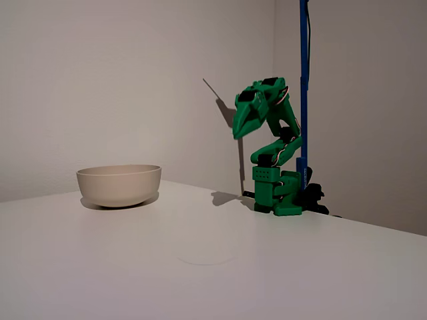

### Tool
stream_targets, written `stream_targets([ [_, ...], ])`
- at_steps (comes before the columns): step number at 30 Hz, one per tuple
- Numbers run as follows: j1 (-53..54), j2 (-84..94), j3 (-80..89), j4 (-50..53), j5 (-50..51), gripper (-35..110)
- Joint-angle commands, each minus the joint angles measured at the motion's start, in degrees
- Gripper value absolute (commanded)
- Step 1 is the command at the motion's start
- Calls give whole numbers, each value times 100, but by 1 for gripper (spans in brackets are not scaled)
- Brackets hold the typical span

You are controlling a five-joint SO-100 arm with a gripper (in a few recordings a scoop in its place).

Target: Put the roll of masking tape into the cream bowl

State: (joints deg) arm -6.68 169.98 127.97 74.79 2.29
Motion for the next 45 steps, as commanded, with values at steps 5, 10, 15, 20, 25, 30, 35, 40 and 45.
stream_targets([
  [5, 167, 1230, 2074, -624, -167, -8],
  [10, 475, 2109, 3085, -650, -378, -8],
  [15, 527, 2426, 3542, -387, -325, -8],
  [20, 536, 2426, 3814, -193, -229, -8],
  [25, 571, 2426, 3955, 193, -264, -8],
  [30, 650, 2417, 3902, 457, -281, -8],
  [35, 668, 2417, 3902, 457, -308, -8],
  [40, 677, 2417, 3902, 457, -281, 2],
  [45, 677, 2417, 3902, 457, -281, 2],
])
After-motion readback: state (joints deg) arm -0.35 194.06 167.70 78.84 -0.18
